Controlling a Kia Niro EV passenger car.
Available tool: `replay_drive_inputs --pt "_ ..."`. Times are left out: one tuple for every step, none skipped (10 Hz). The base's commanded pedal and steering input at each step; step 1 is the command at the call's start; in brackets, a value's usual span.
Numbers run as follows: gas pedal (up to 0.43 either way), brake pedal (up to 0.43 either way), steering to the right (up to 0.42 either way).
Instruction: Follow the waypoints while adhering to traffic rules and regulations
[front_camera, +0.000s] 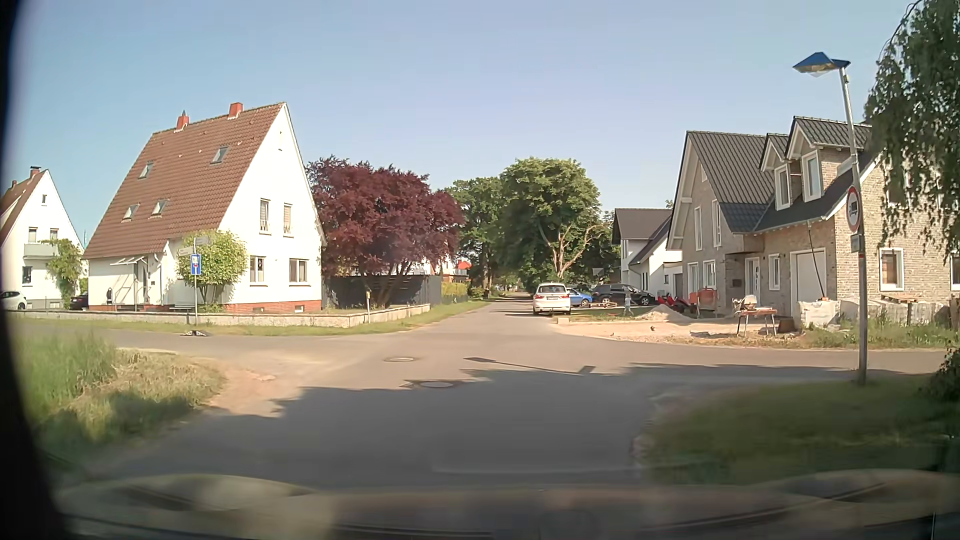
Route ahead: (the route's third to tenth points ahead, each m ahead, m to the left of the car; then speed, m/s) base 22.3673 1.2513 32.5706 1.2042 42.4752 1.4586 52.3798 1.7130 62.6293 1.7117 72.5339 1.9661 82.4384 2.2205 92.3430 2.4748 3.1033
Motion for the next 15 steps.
replay_drive_inputs --pt "0.000 0.152 -0.020" --pt "0.000 0.128 -0.020" --pt "0.000 0.012 -0.020" --pt "0.000 0.006 -0.020" --pt "0.000 0.006 -0.021" --pt "0.000 0.012 -0.023" --pt "0.000 0.006 -0.026" --pt "0.000 0.012 -0.026" --pt "0.000 0.006 -0.027" --pt "0.000 0.012 -0.027" --pt "0.000 0.006 -0.026" --pt "0.000 0.006 -0.026" --pt "0.000 0.006 -0.026" --pt "0.000 0.006 -0.025" --pt "0.000 0.018 -0.023"
